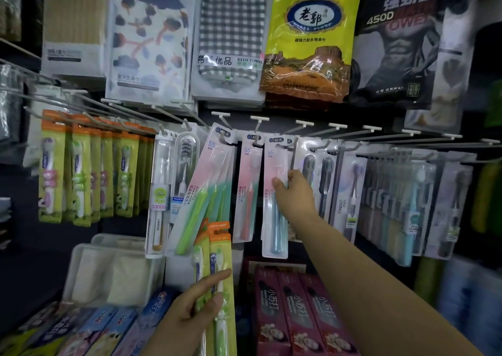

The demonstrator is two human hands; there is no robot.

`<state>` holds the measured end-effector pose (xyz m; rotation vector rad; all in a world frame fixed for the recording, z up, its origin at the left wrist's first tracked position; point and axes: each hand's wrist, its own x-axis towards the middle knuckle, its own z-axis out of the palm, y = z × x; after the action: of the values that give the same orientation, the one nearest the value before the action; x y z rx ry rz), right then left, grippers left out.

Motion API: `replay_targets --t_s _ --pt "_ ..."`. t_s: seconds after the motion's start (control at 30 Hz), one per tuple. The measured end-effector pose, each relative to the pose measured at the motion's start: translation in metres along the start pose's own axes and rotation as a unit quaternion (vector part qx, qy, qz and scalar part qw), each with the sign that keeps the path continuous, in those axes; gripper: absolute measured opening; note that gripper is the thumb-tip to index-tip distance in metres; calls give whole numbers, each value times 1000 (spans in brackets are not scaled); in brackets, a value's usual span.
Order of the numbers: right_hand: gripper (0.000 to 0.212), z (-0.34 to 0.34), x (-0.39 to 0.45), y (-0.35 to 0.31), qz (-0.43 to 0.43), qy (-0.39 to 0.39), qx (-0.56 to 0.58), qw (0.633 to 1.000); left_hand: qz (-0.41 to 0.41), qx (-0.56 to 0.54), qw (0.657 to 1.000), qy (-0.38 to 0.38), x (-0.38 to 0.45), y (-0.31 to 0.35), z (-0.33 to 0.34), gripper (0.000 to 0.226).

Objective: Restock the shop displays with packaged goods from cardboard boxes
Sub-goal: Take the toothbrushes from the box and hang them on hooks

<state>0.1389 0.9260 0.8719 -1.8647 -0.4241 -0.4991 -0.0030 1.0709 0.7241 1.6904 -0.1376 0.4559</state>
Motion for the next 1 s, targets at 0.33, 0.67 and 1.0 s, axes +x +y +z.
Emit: replay_targets --t_s 0.33,0.67,1.0 --pt "54 -9 12 8 56 4 5 998 -13 -12 1000 -4 -1 2 0 39" --pt "40 -5 -47 54 -29 91 -69 993 -15 -3 1000 -21 -12 5 12 35" --pt "56 4 -139 62 39 -253 46 965 -13 -70 997 -6 -13 -3 31 61"
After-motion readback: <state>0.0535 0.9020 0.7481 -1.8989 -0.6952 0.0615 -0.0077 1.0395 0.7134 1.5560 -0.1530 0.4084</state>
